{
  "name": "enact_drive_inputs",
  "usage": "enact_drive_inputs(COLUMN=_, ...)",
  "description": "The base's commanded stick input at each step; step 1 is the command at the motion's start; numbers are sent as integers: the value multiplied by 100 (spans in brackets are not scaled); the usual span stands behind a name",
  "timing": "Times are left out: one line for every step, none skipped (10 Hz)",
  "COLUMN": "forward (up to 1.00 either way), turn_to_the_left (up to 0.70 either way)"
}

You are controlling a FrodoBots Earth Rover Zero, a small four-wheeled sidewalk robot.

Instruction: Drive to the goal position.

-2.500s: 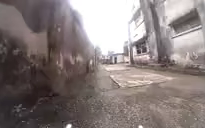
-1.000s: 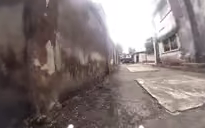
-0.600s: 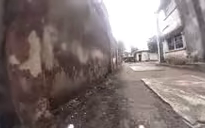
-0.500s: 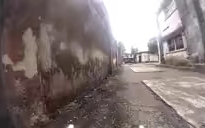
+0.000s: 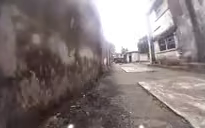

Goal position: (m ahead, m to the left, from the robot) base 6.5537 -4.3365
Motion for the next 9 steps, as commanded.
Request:
enact_drive_inputs(forward=70, turn_to_the_left=0)
enact_drive_inputs(forward=70, turn_to_the_left=0)
enact_drive_inputs(forward=70, turn_to_the_left=0)
enact_drive_inputs(forward=70, turn_to_the_left=0)
enact_drive_inputs(forward=70, turn_to_the_left=0)
enact_drive_inputs(forward=70, turn_to_the_left=0)
enact_drive_inputs(forward=70, turn_to_the_left=-9)
enact_drive_inputs(forward=70, turn_to_the_left=-24)
enact_drive_inputs(forward=70, turn_to_the_left=0)
